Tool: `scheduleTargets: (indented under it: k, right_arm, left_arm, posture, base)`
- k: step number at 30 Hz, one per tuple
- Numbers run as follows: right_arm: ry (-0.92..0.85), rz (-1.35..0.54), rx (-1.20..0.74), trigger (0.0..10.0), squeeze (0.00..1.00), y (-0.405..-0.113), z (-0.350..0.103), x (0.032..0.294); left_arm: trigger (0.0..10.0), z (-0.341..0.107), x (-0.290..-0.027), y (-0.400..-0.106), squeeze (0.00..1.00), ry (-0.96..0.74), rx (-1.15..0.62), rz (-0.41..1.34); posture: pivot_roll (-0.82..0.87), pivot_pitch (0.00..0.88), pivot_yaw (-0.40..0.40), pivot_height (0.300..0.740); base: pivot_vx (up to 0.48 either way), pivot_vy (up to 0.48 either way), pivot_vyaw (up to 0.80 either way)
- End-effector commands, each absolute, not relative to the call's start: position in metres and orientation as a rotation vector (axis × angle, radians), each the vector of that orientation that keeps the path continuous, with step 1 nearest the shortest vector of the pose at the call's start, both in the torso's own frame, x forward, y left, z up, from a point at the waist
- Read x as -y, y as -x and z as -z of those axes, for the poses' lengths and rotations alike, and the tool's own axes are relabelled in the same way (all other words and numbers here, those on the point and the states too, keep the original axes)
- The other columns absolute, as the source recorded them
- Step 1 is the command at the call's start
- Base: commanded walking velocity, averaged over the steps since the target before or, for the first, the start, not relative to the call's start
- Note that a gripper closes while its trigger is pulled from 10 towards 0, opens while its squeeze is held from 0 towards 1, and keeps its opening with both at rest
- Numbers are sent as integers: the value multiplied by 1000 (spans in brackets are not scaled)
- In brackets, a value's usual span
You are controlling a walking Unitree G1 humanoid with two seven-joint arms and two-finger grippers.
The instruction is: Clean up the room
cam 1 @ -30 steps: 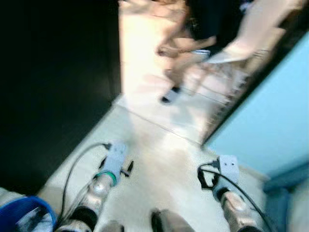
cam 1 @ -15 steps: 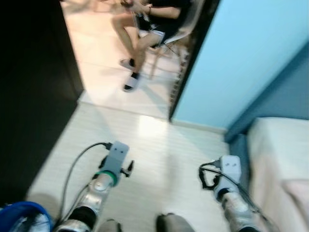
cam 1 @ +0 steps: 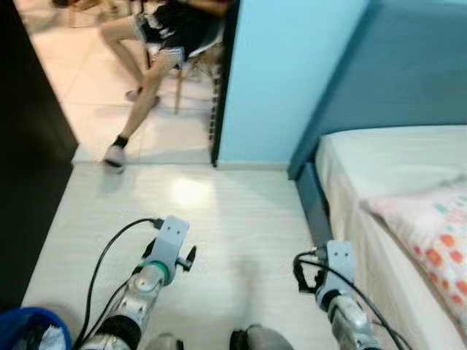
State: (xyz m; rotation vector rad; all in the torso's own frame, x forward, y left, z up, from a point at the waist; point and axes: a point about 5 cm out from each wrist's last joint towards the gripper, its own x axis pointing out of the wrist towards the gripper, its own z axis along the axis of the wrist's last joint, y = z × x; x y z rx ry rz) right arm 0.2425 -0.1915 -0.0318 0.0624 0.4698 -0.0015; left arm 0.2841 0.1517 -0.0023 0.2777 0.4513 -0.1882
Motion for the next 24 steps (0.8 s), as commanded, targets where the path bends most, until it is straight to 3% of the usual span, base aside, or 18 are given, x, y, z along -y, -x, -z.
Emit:
scheduleTargets:
  k: [1, 12, 24]
  right_arm:
    - [-48, 4, -463, 10000, 0, -244, 30, 195]
    - [-64, 10, -460, 10000, 0, -245, 29, 195]
    - [-74, 13, -459, 10000, 0, -245, 30, 194]
  left_arm:
    - [10000, 4, -149, -282, 0, -268, -450, 198]
    - [10000, 2, -146, -284, 0, -276, -431, 207]
    - [10000, 2, -146, -284, 0, -276, -428, 211]
  posture:
    - [11, 38, -17, 721]
    - [10, 37, -15, 721]
    - [8, 43, -12, 721]
  base:
    - [375, 0, 0]
    - [480, 0, 0]
    - [476, 0, -740]
